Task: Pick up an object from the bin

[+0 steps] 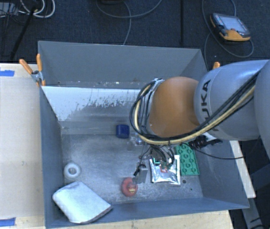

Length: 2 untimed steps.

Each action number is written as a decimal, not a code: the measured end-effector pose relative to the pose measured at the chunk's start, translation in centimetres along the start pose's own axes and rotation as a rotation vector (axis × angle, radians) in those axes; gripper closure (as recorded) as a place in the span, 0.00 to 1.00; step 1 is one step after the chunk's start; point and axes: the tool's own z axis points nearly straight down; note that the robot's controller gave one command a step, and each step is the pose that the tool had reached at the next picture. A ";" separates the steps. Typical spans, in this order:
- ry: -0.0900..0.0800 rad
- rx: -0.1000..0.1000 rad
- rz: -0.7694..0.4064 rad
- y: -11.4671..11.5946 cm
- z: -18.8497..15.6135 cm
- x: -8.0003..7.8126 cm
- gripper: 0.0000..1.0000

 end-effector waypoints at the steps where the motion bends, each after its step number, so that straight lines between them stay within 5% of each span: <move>1: -0.019 0.000 -0.345 0.9 6.5 4.5 0.00; 2: -0.024 -0.001 -0.341 0.9 6.4 4.4 1.00</move>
Offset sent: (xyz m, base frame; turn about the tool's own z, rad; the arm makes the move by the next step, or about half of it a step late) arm -0.0487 0.0079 -0.0661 -0.3467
